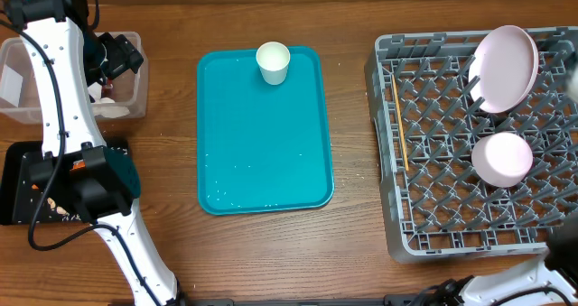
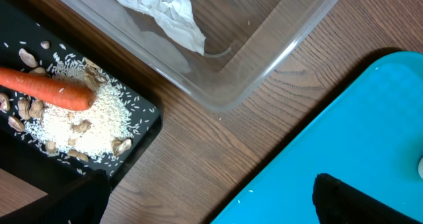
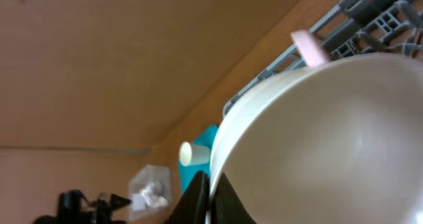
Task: Sort waste into correct bins and load items into the dishwasher rack
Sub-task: 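Carry the white bowl right over the dish rack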
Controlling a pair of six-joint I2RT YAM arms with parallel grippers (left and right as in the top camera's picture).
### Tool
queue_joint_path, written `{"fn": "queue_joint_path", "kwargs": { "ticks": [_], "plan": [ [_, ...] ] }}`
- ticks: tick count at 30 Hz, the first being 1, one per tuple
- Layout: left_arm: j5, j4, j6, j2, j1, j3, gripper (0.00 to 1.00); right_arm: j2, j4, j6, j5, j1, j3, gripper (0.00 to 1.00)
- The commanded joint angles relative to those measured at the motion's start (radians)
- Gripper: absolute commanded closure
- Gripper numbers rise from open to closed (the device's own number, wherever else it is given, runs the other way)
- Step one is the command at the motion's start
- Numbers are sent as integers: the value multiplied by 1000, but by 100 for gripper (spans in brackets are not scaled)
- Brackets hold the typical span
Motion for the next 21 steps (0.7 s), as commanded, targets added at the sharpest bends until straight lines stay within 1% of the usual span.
{"fn": "queue_joint_path", "kwargs": {
  "ticks": [1,4,8,11,13,17,21],
  "plan": [
    [-17,-3,22,-19,-3,-4,0,-14,3,-203,-252,-55,-127,96],
    [-17,-10,23,-19,-3,-4,0,-13,58,-286,-376,-91,-283,96],
    [-17,-14,23,-19,-3,-4,0,-3,216,-291,-483,-120,-475,96],
    [-17,-17,23,-19,-3,-4,0,2,327,-288,-489,-130,-572,96],
    [-17,-17,23,-19,-3,-4,0,6,373,-288,-488,-130,-607,96],
    [-17,-17,22,-19,-3,-4,0,14,415,-288,-480,-130,-616,96],
    [-17,-17,22,-19,-3,-4,0,14,451,-288,-419,-128,-620,96]
  ]
}}
